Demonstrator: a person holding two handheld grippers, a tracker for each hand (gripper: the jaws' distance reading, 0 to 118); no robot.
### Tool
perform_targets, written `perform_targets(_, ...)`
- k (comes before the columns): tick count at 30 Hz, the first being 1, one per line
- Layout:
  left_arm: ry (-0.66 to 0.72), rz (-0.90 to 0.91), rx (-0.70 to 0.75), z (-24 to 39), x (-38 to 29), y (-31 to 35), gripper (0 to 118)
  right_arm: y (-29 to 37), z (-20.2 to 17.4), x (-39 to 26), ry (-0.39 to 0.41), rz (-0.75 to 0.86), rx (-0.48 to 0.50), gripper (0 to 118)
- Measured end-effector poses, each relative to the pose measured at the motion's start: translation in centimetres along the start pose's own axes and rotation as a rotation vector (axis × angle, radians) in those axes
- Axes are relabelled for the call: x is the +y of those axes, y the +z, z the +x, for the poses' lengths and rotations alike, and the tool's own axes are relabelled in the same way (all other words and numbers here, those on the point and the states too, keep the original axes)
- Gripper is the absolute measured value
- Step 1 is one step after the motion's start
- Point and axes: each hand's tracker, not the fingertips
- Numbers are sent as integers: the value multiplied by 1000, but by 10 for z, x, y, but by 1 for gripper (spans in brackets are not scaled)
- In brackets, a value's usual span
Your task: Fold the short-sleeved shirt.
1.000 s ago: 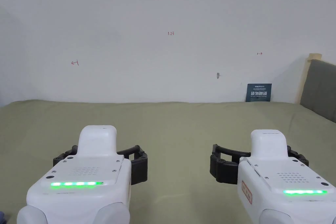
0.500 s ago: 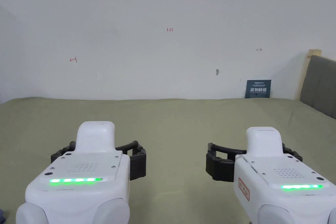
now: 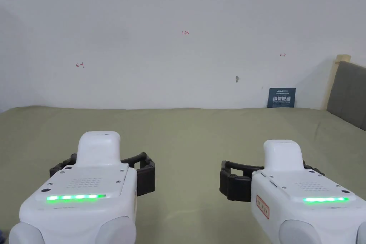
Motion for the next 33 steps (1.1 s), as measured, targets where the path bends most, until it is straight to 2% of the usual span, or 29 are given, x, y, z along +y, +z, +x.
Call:
perform_targets(4,-7,-8,1,0,0,-1,99,-1,-8,-2,20,-64,-110,116)
perform_targets(7,-10,-8,-1,-1,1,-1,99,-5,-5,-1,30,-148,-61,116)
perform_targets(11,-15,-3,-3,-1,2,0,99,-6,4,0,-36,-117,-19,116)
perform_targets(14,-20,-7,-2,-1,3,-1,99,-4,5,2,-23,-73,-10,116)
perform_targets(15,-20,-3,-3,-1,3,-1,99,-4,2,5,-12,-79,-65,116)
perform_targets(18,-14,-2,-2,-2,3,-1,99,-2,3,7,3,-58,-38,116)
perform_targets(24,2,-2,-5,-4,4,-3,99,4,14,14,-104,-86,123,116)
perform_targets(27,-4,1,-7,-4,4,-3,99,0,14,11,-91,-61,108,116)
perform_targets(30,-7,7,1,-4,4,-2,99,1,12,11,-58,-51,51,116)
perform_targets(33,-5,2,-2,-6,3,-3,99,-1,14,10,-55,-65,53,116)
